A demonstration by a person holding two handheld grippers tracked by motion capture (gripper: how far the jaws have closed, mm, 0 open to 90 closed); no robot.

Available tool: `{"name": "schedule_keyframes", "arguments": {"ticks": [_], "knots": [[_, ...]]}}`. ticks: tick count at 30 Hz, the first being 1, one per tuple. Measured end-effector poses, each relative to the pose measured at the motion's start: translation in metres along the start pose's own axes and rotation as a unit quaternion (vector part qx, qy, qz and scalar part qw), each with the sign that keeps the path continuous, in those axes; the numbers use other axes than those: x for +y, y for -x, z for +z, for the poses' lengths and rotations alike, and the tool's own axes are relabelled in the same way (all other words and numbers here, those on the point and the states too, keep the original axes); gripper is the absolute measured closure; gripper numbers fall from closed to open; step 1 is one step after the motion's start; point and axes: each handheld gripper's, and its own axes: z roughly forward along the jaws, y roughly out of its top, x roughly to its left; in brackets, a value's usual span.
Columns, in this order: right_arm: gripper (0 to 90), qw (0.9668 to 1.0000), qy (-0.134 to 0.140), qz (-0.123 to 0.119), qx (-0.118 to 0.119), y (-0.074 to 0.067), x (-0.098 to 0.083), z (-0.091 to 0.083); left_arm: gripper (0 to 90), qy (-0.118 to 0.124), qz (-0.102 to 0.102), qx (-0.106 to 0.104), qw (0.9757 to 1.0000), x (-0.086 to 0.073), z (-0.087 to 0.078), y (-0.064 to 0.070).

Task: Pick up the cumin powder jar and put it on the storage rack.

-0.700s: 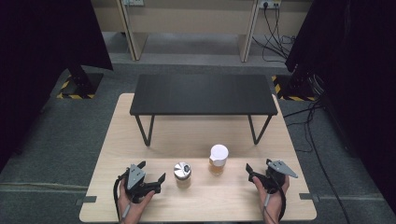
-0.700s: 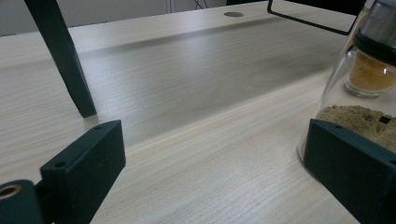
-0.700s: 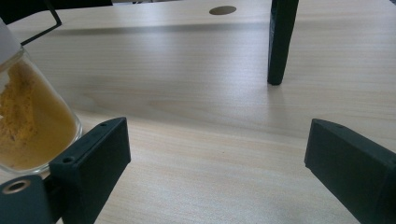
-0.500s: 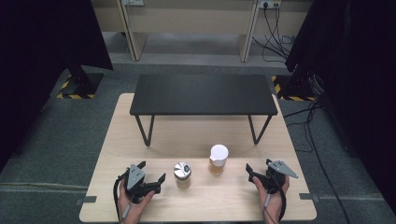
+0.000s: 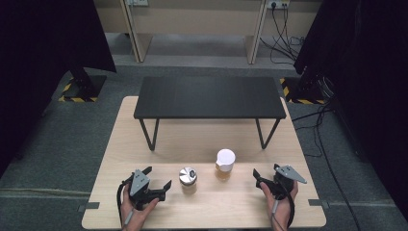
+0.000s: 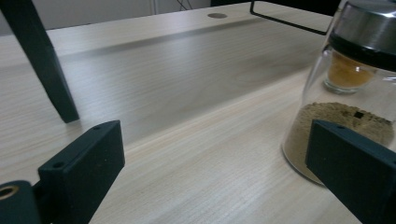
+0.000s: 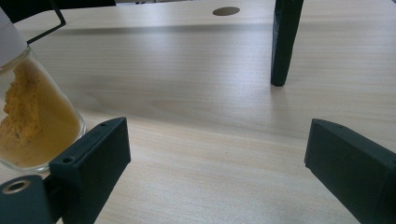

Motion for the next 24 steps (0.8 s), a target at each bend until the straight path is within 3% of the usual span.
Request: {"name": "schedule_keyframes", "arguments": {"ticks": [5,12,18,24], "knots": [[7.0,1.0000,0.000,-0.001,0.000,0.000,0.000,0.000,2.4,0.005,0.005,-0.029,0.9996,-0.001,0.000,-0.008],[7.0,1.0000,-0.002,-0.005,-0.001,-0.001,0.001,0.000,2.3,0.011,0.009,-0.053,0.9985,-0.003,0.002,-0.013],[7.0,1.0000,-0.004,-0.009,-0.001,-0.002,0.001,0.001,1.4,0.019,0.016,-0.086,0.9960,-0.004,0.006,-0.019],[7.0,0.9999,-0.004,-0.011,-0.001,-0.002,0.002,0.001,1.3,0.018,0.023,-0.106,0.9940,-0.002,0.012,-0.019]]}}
